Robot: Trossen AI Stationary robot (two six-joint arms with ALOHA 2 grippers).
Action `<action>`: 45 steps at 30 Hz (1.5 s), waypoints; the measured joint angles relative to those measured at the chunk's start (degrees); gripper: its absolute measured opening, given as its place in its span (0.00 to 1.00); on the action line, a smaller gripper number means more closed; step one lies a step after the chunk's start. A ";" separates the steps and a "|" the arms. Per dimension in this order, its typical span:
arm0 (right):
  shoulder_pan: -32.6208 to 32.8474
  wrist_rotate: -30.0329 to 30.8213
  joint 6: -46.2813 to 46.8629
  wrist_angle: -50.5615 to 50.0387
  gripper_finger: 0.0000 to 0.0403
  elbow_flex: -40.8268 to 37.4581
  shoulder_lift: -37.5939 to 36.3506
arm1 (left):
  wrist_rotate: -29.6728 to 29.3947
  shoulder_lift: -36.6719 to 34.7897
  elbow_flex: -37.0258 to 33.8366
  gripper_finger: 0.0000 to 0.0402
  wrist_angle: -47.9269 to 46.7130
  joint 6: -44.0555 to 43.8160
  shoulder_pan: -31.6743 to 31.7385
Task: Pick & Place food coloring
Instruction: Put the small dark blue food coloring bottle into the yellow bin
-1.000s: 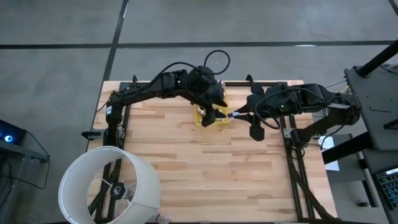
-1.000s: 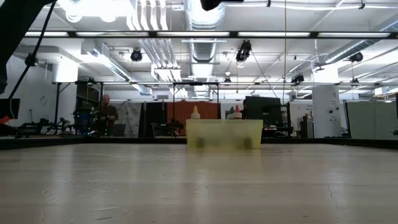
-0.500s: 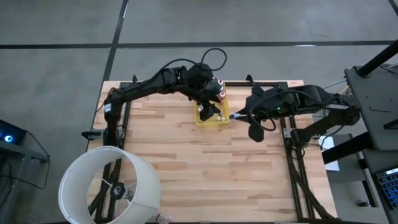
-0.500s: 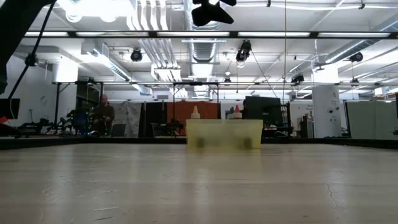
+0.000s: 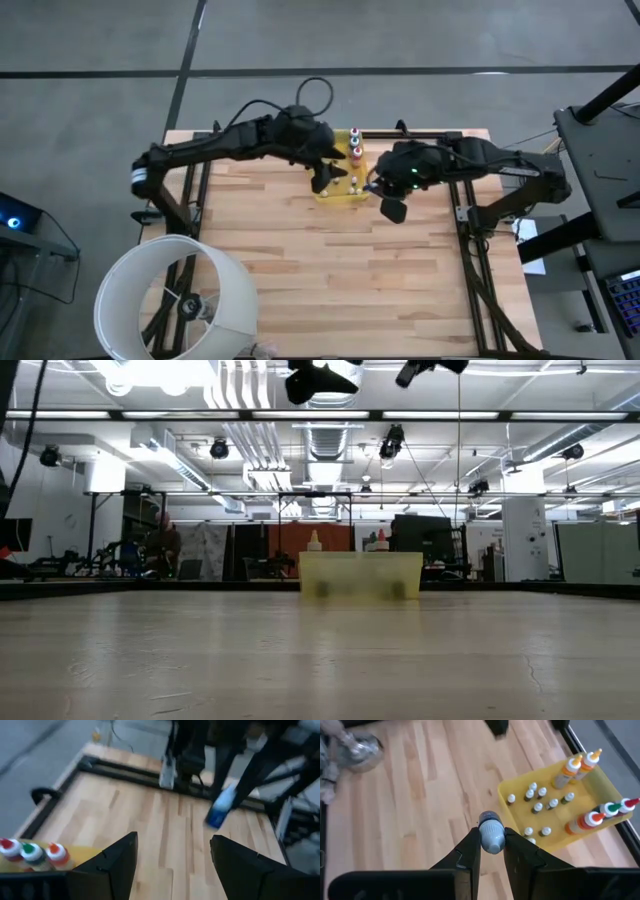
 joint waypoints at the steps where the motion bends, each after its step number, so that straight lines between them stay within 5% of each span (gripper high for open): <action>1: -0.73 -0.08 -0.31 0.01 0.15 -0.10 0.38 | -0.49 -1.61 -2.26 0.55 2.55 -0.65 0.02; 16: -12.55 -8.18 -8.49 0.73 0.15 -0.13 10.41 | -8.41 -16.89 -24.62 0.55 17.79 -3.72 0.24; 28: -18.52 -16.43 -9.99 2.43 0.15 0.68 20.85 | -8.50 -17.25 -26.33 0.55 18.65 -3.90 0.23; 45: -21.90 -16.37 -14.17 1.70 0.15 7.09 31.77 | -8.54 -22.23 -27.39 0.55 15.74 -2.23 2.83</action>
